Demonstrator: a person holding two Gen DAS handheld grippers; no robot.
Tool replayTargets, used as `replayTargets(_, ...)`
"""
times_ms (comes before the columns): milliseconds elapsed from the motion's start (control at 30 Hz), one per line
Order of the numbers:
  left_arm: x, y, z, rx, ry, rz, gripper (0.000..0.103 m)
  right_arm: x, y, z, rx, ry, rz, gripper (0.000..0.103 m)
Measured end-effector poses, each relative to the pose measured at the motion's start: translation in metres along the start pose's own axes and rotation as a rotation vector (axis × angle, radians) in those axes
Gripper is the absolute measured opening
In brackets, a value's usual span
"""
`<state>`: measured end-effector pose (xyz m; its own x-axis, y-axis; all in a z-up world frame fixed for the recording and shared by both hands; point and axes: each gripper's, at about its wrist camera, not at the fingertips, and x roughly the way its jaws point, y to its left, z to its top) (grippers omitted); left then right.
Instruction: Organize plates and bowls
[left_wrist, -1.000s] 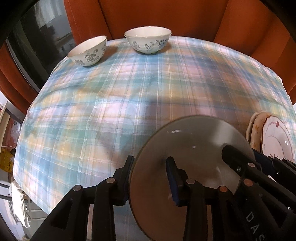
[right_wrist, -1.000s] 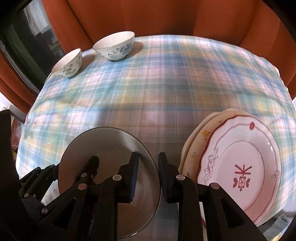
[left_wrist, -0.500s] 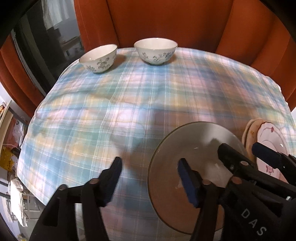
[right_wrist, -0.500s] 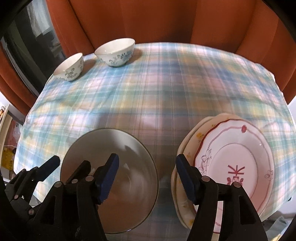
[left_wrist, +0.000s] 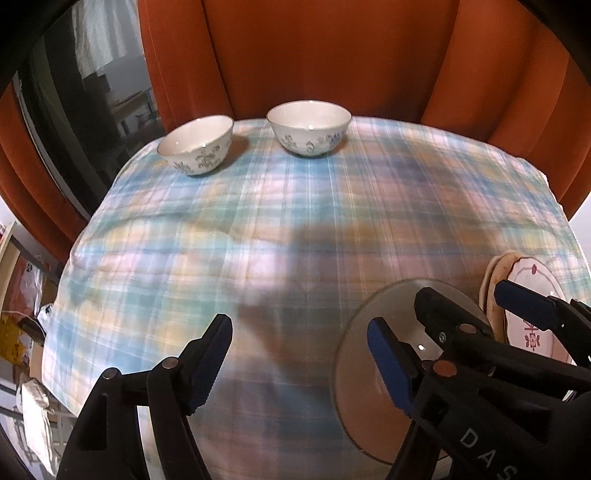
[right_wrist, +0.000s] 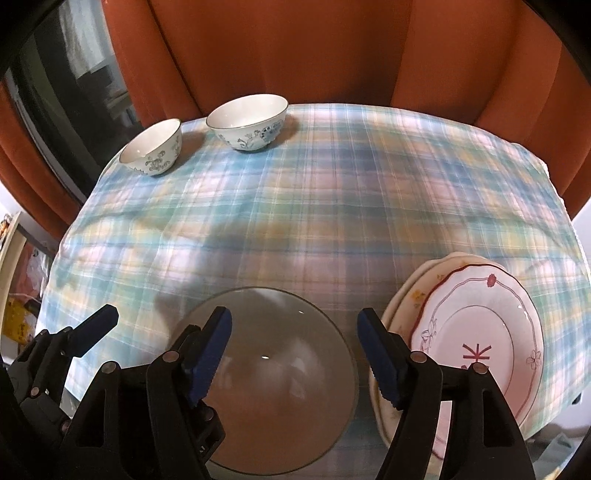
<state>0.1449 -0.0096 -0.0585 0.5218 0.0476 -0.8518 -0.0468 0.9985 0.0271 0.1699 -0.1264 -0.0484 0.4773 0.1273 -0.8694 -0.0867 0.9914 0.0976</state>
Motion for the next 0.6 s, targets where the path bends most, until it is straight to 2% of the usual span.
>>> replayTargets(367,0.002,0.042,0.02,0.046,-0.008,-0.065,0.077,-0.007,0.041,0.017,0.049,-0.019,-0.075,0.074)
replayTargets(600,0.014,0.084,0.029,0.048,0.024,-0.096,0.077,0.002,0.081,0.027,0.071,0.002,-0.108,0.074)
